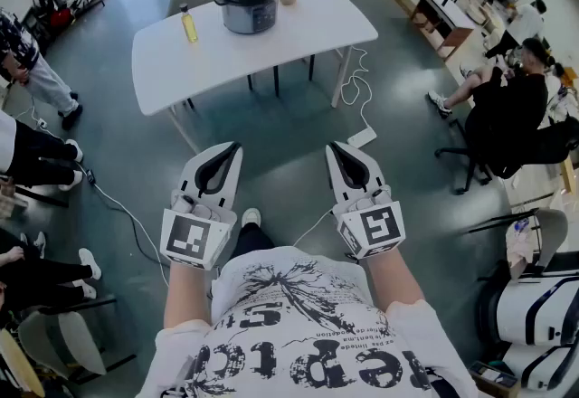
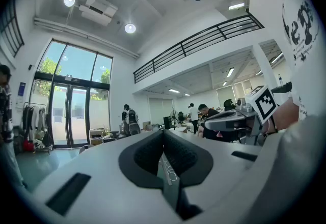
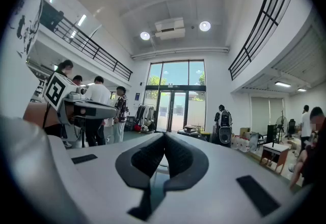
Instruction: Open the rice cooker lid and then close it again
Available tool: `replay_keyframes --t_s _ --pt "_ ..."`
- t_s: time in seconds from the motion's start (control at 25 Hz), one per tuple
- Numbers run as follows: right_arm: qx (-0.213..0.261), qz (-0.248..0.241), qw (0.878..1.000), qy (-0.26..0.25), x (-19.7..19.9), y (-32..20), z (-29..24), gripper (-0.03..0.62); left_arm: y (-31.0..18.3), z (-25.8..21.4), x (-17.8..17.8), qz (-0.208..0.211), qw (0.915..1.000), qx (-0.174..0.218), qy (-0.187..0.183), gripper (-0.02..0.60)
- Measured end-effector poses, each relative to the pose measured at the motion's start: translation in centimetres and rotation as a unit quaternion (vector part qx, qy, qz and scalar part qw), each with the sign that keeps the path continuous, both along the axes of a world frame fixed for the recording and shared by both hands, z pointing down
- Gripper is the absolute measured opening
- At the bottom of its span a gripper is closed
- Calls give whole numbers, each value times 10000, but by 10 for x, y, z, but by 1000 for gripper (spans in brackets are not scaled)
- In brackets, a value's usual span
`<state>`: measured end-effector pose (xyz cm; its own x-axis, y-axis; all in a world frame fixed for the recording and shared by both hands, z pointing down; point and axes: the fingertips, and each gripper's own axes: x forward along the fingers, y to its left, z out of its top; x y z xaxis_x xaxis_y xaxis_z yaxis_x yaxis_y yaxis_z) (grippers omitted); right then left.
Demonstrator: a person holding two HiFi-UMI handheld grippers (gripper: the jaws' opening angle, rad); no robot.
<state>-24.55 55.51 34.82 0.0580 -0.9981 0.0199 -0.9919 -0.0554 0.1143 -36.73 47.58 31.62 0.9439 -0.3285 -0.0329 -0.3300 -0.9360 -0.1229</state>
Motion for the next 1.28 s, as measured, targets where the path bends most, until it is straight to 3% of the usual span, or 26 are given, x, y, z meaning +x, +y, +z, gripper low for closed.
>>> replay_keyframes --t_s 0.48,0.64,0.68,0.76,0.8,0.88,1.16,1.28 --pt "-27 158 9997 -174 5 6 7 12 2 7 8 158 9997 -32 -190 14" --pt "112 84 9989 -458 9 7 8 14 1 7 16 209 9997 -84 -88 14" --pt "207 26 9985 -516 9 6 6 54 1 7 18 225 9997 -87 -66 14" --pt "428 -132 9975 -538 12 1 0 476 0 8 23 257 9996 -82 -87 14" --pt "509 -124 9974 -502 17 -2 -4 539 -2 8 27 272 9996 -76 -99 14" --pt "549 -3 9978 -366 27 -12 -8 597 -10 7 32 290 9995 -71 -103 14" --pt "402 107 9986 -334 57 -74 -11 597 -79 14 52 246 9993 -129 -259 14" --pt "348 117 9987 -354 70 -117 -6 597 -124 17 69 270 9993 -205 -133 14"
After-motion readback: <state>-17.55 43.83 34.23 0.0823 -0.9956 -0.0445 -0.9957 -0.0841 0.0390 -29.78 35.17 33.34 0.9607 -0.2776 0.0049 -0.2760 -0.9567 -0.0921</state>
